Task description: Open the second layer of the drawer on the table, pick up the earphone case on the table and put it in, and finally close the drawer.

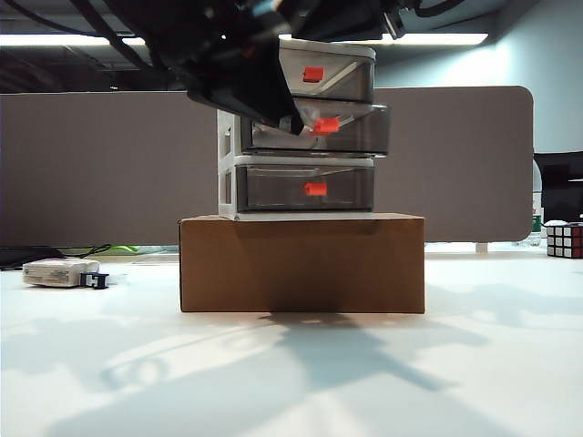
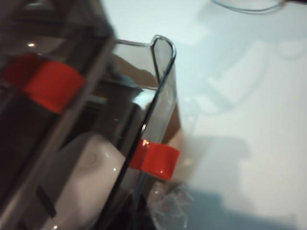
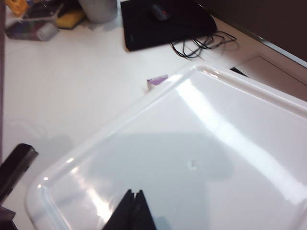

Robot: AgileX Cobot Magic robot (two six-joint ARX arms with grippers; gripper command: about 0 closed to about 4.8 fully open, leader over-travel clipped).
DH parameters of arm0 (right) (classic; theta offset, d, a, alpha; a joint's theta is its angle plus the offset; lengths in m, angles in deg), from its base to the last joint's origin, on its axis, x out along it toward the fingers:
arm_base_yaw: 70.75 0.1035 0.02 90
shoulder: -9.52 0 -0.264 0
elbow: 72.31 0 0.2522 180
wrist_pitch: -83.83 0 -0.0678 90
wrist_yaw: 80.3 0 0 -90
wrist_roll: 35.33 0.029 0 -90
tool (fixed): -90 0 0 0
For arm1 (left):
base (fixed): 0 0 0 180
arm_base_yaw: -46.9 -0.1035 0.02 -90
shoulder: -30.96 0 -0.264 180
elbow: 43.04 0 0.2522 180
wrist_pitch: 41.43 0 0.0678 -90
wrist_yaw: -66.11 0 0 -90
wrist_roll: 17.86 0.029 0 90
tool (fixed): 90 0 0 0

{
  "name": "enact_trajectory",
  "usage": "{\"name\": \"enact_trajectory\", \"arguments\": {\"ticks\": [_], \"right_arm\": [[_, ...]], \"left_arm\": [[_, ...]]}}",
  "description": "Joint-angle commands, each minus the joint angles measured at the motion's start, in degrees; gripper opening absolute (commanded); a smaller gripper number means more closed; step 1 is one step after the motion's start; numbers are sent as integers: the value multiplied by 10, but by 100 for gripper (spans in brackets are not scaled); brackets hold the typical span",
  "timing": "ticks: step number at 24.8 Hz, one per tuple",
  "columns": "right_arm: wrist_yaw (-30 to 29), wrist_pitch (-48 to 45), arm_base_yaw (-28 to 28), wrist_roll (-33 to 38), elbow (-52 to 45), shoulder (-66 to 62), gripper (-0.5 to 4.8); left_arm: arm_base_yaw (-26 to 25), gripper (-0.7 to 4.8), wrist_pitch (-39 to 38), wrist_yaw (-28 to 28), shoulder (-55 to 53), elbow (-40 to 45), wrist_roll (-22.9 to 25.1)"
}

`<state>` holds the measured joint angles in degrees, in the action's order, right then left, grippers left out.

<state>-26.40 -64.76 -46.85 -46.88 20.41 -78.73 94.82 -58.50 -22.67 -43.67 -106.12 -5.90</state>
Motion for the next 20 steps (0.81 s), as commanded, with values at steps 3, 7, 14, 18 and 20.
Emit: {"name": "enact_trajectory", "arguments": {"ticks": [3, 7, 14, 18, 20], "right_arm": [[20, 13, 0, -25, 2, 2, -5], [40, 25, 0, -40, 2, 2, -5], [45, 22, 0, -50, 2, 2, -5], [45, 22, 0, -50, 2, 2, -5], [45, 19, 0, -50, 2, 2, -5]], "left_arm": [[-2, -6, 55, 77, -23, -1, 2], [-2, -6, 62, 165, -31, -1, 9], [-1, -6, 60, 230, -30, -1, 9], [-1, -6, 60, 262, -30, -1, 10], [-2, -6, 60, 262, -30, -1, 11]]}}
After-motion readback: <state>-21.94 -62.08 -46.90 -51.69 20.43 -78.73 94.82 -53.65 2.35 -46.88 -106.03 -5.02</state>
